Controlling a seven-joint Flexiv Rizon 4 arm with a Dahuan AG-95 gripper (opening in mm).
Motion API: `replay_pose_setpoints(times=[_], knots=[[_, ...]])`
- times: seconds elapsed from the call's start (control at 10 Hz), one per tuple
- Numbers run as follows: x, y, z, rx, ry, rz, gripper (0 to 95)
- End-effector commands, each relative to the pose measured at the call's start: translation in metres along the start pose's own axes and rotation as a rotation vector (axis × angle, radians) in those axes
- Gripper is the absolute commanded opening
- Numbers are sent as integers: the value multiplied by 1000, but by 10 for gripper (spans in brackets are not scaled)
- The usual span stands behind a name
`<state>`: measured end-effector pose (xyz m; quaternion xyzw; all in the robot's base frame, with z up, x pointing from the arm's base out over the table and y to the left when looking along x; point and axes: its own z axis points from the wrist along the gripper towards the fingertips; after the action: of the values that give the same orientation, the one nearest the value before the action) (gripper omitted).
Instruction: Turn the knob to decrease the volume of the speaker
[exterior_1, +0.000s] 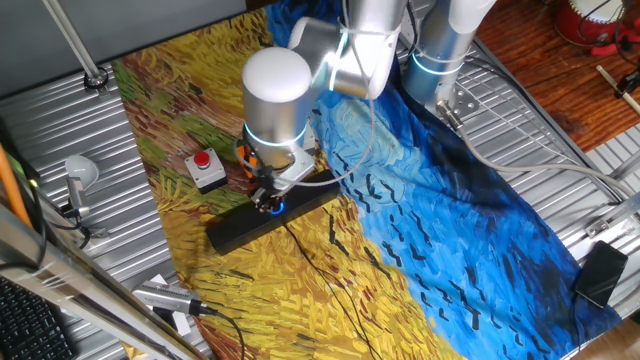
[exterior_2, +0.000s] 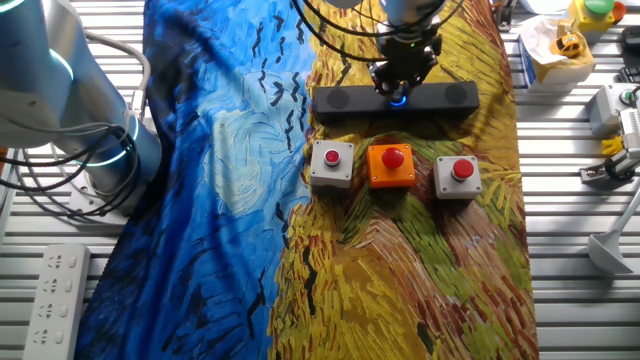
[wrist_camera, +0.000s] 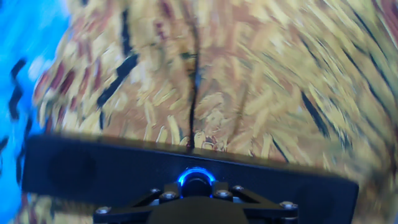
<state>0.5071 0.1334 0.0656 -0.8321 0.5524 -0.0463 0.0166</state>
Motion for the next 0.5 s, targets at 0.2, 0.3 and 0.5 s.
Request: replay_pose_setpoints(times=[0.2,0.3,0.5], knots=[[1,0,0,41,24,-190,0],[1,0,-1,42,26,-220,0],[1,0,-1,44,28,-219,0]])
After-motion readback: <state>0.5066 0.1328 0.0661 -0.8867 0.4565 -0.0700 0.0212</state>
